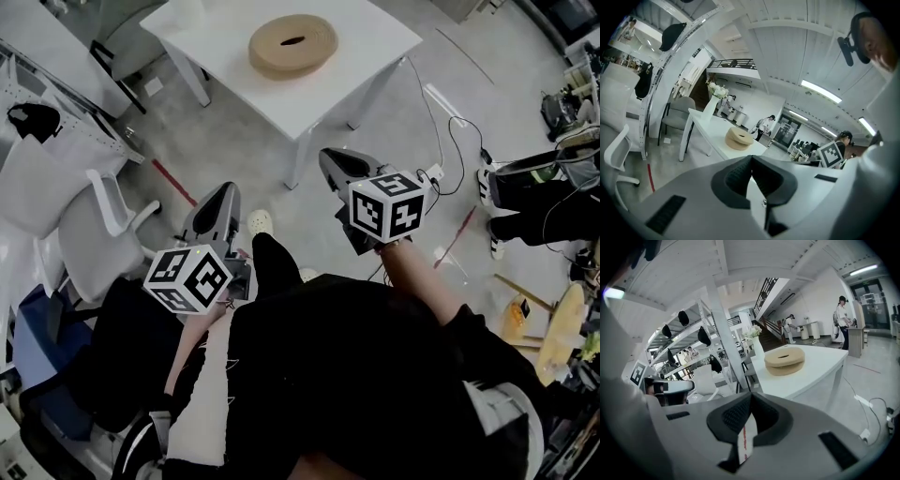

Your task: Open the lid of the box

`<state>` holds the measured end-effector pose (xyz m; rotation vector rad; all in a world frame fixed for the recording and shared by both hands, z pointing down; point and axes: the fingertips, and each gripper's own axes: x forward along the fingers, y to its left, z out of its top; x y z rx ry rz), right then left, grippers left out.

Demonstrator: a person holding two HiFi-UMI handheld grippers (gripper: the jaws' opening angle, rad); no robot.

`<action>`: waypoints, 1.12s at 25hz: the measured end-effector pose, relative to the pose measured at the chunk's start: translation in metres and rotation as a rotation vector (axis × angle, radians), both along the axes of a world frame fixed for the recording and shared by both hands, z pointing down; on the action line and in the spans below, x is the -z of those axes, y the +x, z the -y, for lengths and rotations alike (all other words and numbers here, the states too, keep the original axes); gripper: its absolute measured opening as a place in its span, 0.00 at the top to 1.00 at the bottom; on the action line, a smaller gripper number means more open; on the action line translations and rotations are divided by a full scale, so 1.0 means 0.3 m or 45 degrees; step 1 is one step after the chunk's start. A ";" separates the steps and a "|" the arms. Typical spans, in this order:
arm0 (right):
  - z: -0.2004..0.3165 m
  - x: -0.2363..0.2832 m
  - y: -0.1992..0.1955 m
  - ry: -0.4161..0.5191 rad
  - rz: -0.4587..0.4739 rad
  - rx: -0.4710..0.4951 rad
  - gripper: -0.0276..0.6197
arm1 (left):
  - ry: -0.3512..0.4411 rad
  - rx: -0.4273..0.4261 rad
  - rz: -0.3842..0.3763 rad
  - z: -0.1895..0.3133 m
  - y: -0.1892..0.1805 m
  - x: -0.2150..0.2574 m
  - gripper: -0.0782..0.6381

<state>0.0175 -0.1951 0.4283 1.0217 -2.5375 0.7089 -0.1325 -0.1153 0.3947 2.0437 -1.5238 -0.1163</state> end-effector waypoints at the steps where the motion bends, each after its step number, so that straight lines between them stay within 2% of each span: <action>1: 0.015 -0.012 -0.012 -0.013 -0.001 -0.004 0.95 | -0.002 -0.002 -0.001 0.019 -0.013 -0.005 0.88; 16: 0.324 -0.102 -0.164 -0.079 -0.063 -0.028 0.95 | -0.051 -0.049 0.003 0.256 -0.151 -0.045 0.88; 28: 0.586 -0.056 -0.256 0.045 -0.160 0.024 0.95 | -0.084 -0.038 0.004 0.340 -0.206 -0.091 0.88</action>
